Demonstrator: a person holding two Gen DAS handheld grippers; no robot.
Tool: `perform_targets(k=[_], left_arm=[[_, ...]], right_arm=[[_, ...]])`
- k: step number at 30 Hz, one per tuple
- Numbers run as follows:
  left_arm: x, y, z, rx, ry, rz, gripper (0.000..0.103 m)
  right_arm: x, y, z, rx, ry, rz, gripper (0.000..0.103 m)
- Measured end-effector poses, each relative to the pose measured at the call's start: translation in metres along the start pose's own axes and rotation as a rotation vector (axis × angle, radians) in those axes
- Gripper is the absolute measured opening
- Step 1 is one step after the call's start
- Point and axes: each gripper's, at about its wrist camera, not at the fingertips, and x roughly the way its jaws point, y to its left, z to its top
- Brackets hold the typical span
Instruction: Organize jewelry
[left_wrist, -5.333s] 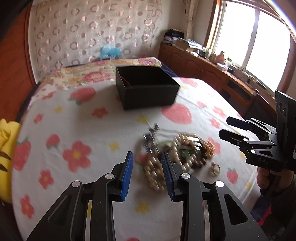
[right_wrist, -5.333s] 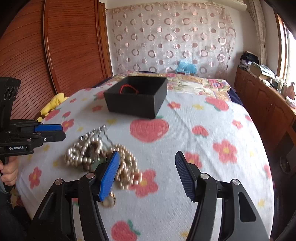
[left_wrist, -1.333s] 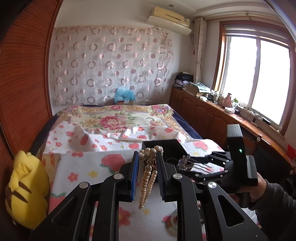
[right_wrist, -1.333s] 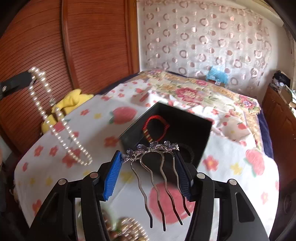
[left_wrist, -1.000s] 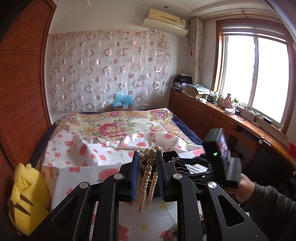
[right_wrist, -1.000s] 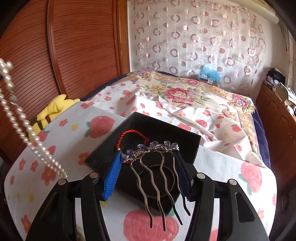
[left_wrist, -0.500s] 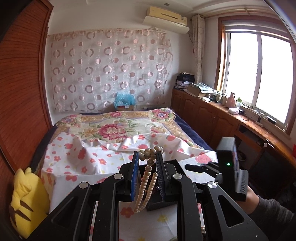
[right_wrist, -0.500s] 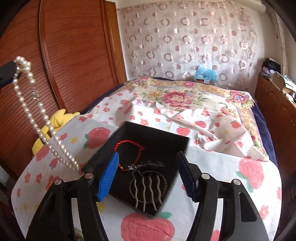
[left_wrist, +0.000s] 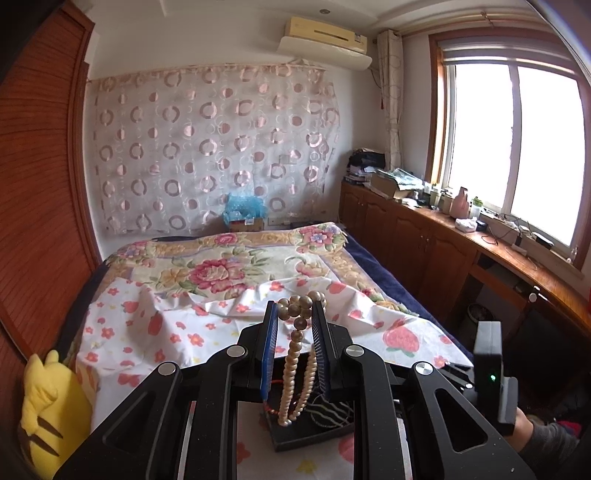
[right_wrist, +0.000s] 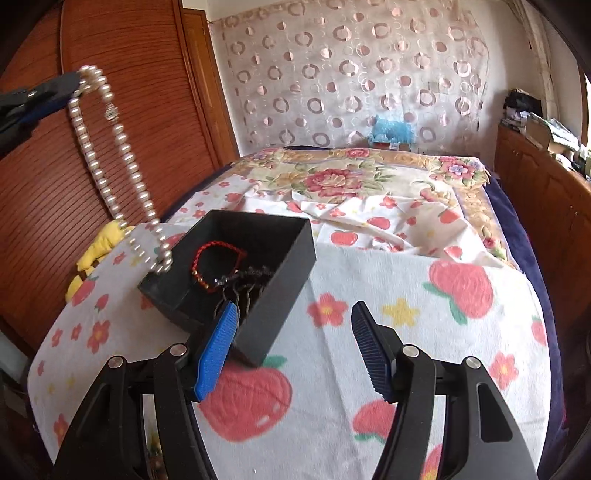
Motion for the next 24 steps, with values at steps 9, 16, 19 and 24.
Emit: perform_targets(k=[9,16,19,24], left_arm=[[0.026,-0.009,-0.022,0.015,0.063,0.007,0.028],[0.02,-0.006,-0.064,0.024,0.117,0.0,0.029],[0.017,-0.004,-0.082,0.026,0.147,-0.01,0.029],[0.005,0.002,-0.114,0.016,0.192,-0.035,0.03]], right_arm=[[-0.017,-0.008,-0.014,0.002,-0.014,-0.006,0.067],[-0.04,0.008,-0.033,-0.022,-0.03,-0.029,0.067],[-0.051,0.017,-0.045,-0.025,-0.033,-0.032,0.067],[-0.066,0.031,-0.064,-0.03,-0.037,-0.029,0.067]])
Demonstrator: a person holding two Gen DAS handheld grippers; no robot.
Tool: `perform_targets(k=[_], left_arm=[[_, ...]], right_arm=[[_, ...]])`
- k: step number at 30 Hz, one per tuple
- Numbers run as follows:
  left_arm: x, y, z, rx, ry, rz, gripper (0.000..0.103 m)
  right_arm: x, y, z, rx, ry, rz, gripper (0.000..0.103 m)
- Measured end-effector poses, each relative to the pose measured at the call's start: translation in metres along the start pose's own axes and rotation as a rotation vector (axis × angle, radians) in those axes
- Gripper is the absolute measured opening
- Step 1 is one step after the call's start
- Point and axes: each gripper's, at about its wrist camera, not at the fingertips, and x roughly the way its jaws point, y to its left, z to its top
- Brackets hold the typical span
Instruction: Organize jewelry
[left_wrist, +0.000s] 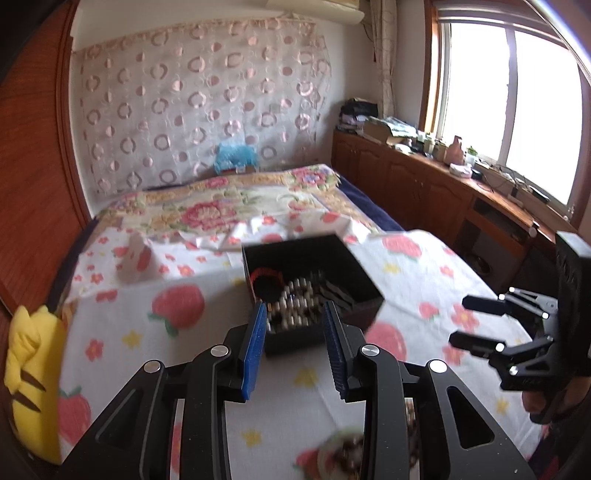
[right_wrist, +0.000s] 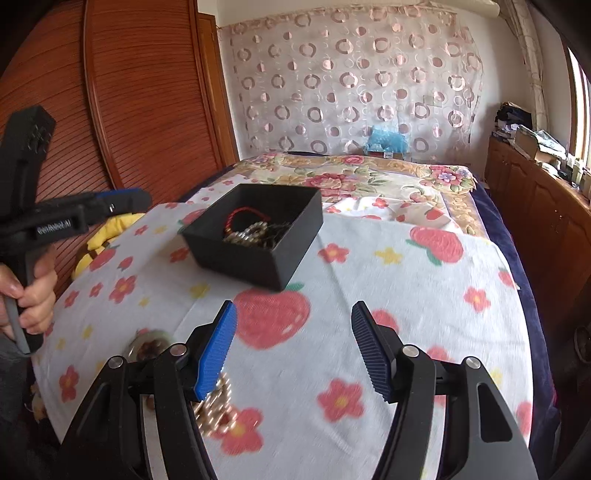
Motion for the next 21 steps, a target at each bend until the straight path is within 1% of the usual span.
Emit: perform_targets(k=[3,10,17,18,19,21], left_arm=[[-0.004,0.0,-0.015,0.003,0.017,-0.004,0.03],[-0.006,0.002,-0.044,-0.034,0.06,-0.046,0.03],[-0.005,0.001,-0.072,-0.047,0.117,-0.058,0.031],[-0.005,0.001,-0.075,-0.049,0.124,-0.056,0.036],[-0.005,0.002,-0.078,-0.05,0.13,-0.054,0.04],[-0.006,0.003,-0.084,-0.045,0.14,-0.038,0.044]], right_arm=[[-0.008,0.006,-0.012,0.01,0.003,0.005,0.067],[-0.017,0.018,-0.038,0.029,0.029,0.012,0.067],[-0.015,0.036,-0.048,0.017,0.048,0.054,0.067],[-0.014,0.039,-0.049,0.014,0.051,0.058,0.066],[-0.011,0.044,-0.05,0.005,0.057,0.069,0.062],[-0.009,0.051,-0.051,-0.006,0.067,0.084,0.06]])
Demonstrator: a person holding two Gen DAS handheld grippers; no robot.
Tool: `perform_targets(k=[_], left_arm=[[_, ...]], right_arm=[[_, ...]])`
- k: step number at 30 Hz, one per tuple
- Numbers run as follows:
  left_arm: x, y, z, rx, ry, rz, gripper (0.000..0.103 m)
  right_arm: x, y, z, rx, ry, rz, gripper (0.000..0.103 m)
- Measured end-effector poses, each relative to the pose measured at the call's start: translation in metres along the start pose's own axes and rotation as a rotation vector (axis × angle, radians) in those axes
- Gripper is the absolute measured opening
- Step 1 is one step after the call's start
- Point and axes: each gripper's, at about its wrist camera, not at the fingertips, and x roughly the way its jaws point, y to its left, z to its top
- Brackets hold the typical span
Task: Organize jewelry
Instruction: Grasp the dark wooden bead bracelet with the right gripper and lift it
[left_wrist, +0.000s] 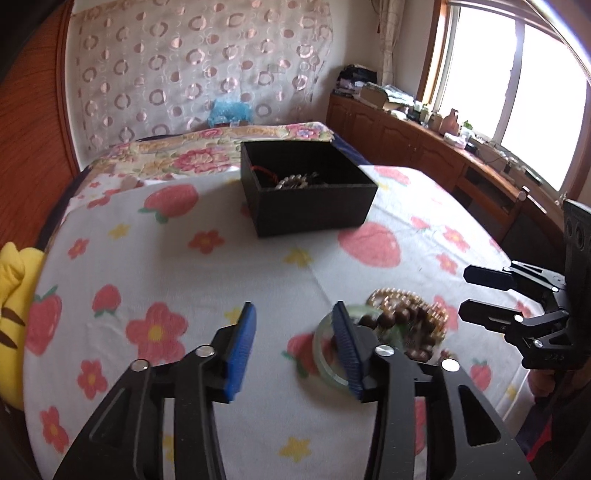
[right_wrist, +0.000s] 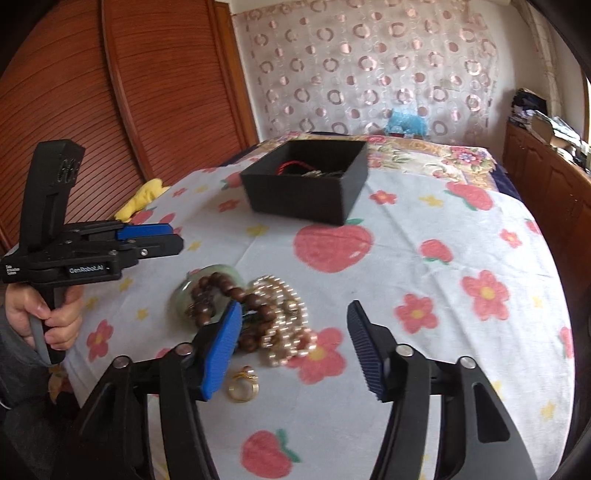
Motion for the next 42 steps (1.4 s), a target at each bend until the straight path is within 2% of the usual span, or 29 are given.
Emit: perform_targets(k=[6,8,15,17,21,24,26,27,31,36,42], left_arm=[[0.001,0.008,-0.013,0.001,0.024,0.027,0.06],[0.004,0.011,-0.015,-0.003,0.034,0.035,0.06],[0.016,0.014,-0.025,-0.011,0.069,0.05,0.061],[0.015,0.013,-0.025,-0.004,0.064,0.057,0.072],[0.015,0.013,-0.025,-0.011,0.062,0.053,0.081],[0.016,0.015,-0.025,-0.022,0.067,0.042,0.083],[0.017,0.014,-0.025,-0.018,0.068,0.042,0.085],[0.017,0.013,-0.025,-0.015,0.069,0.043,0.086],[0.018,0.013,-0.025,-0.014,0.069,0.041,0.086],[0.017,0.012,-0.025,-0.005,0.068,0.039,0.086],[0.017,-0.008,-0.024,0.087,0.065,0.034,0.086]], right_arm=[[0.013,0.027,-0.004,-0.058,0.042,0.05,0.048],[0.018,0.037,-0.004,-0.083,0.06,0.061,0.041],[0.027,0.06,-0.004,-0.154,0.096,0.085,0.036],[0.03,0.062,-0.004,-0.175,0.113,0.086,0.031],[0.035,0.067,-0.004,-0.225,0.133,0.064,0.03],[0.036,0.069,-0.004,-0.253,0.144,0.05,0.027],[0.036,0.071,-0.005,-0.271,0.146,0.042,0.017],[0.037,0.071,-0.005,-0.273,0.151,0.045,0.017],[0.031,0.066,-0.003,-0.263,0.132,0.041,0.015],[0.018,0.055,0.011,-0.212,0.062,0.025,0.015],[0.001,0.041,0.026,-0.187,0.003,-0.01,0.015]])
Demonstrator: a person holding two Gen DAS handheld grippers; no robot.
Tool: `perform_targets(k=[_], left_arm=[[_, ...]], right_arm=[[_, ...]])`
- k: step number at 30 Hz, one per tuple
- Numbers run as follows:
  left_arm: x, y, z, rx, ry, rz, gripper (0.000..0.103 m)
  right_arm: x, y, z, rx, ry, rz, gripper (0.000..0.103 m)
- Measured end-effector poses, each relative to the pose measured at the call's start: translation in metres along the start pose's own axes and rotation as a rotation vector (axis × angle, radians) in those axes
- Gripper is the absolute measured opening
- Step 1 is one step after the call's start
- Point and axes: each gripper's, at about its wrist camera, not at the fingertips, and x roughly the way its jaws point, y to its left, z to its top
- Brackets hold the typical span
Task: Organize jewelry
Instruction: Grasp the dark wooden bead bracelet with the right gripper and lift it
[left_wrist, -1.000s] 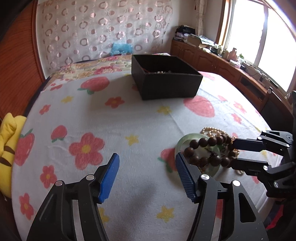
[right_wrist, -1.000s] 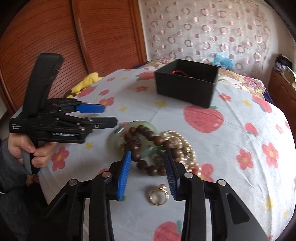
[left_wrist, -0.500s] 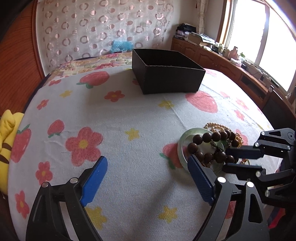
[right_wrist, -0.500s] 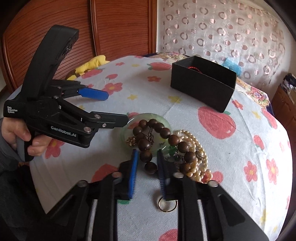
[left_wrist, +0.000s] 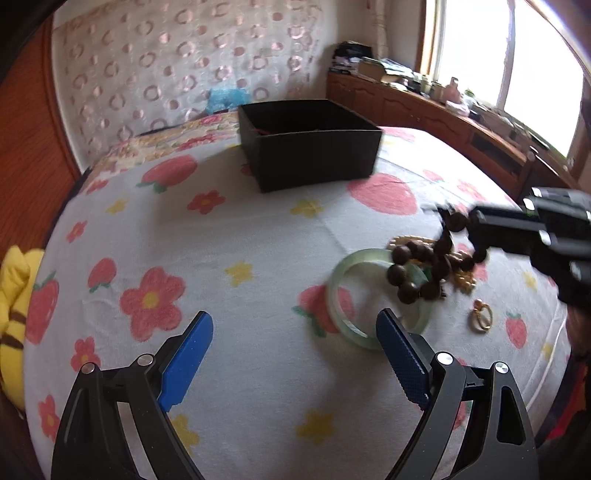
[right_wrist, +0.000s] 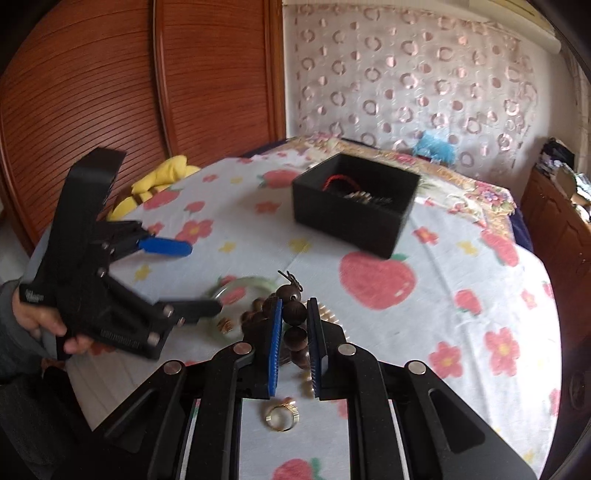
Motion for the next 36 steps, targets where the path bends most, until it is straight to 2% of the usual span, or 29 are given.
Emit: perform_targets(k=[10,21,29,32,36], left_arm=[[0.0,-0.027,0.009,0.051,0.009,-0.078,0.086],[0.018,-0.044,0.013,0.098,0.053,-0.07,0.086],[0.019,-0.049,0.011,0.116,0.046,-0.059,0.086],[0.016,-0.051,0.01,0.129,0.034,-0.049,0.071],[0.014,-0.05,0.009,0.127,0.031,-0.057,0.069]], right_arm=[[-0.024,-0.03,0.005,0.065,-0.066,-0.053,0.015],[-0.031,-0.045,-0.002,0.12,-0.083,-0.072,0.015],[-0.026,-0.046,-0.008,0.132,-0.067,-0.071,0.015],[-0.024,-0.046,-0.008,0.134,-0.062,-0.071,0.015],[-0.024,-0.047,-0.007,0.136,-0.071,-0.074,0.015]])
